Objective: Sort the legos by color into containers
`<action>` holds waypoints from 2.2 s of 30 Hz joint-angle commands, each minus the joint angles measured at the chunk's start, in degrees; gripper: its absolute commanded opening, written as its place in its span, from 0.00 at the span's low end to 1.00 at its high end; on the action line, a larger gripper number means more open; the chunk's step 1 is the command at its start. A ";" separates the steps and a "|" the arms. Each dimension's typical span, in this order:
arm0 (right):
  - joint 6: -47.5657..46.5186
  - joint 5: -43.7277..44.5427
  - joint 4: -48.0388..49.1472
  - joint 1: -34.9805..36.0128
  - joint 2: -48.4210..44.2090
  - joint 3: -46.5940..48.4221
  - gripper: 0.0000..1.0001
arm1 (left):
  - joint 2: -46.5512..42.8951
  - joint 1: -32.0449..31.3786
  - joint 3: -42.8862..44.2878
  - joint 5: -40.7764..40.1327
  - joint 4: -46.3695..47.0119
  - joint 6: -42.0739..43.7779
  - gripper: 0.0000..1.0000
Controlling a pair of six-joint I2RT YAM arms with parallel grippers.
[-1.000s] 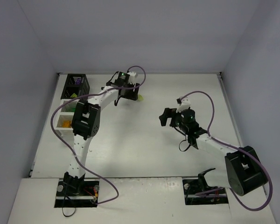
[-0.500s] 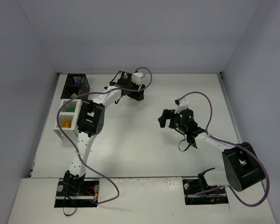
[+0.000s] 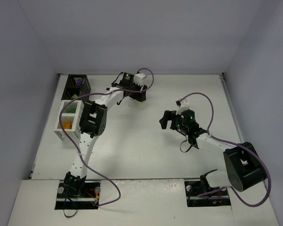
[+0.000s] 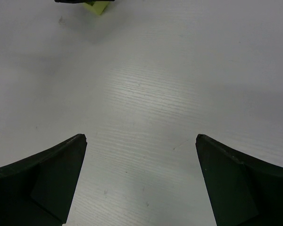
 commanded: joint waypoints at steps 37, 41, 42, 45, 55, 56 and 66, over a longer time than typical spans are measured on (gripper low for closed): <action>0.14 -6.09 0.42 -0.16 1.48 5.43 0.97 | -51.47 13.47 -33.47 -31.59 -10.82 -15.61 0.11; 0.32 -6.62 0.59 -0.07 0.95 5.26 0.97 | -52.54 21.63 -34.44 -31.95 -12.59 -16.14 0.11; 0.32 -6.63 0.59 -0.07 0.94 5.25 0.97 | -52.54 21.66 -34.53 -31.43 -12.42 -16.14 0.11; 0.32 -6.80 0.59 -0.07 0.77 5.25 0.97 | -51.14 26.12 -34.27 -28.97 -12.15 -16.67 0.11; 0.23 -7.15 0.42 -0.07 0.95 5.52 0.97 | -41.74 29.48 -27.24 -29.58 -13.38 -16.49 0.11; 0.14 -7.15 0.50 -0.16 0.94 5.43 0.97 | -40.34 29.49 -25.84 -29.66 -13.38 -16.32 0.11; -0.04 -7.33 0.42 -0.07 1.21 5.61 0.97 | -36.98 29.66 -22.84 -31.77 -13.83 -16.32 0.42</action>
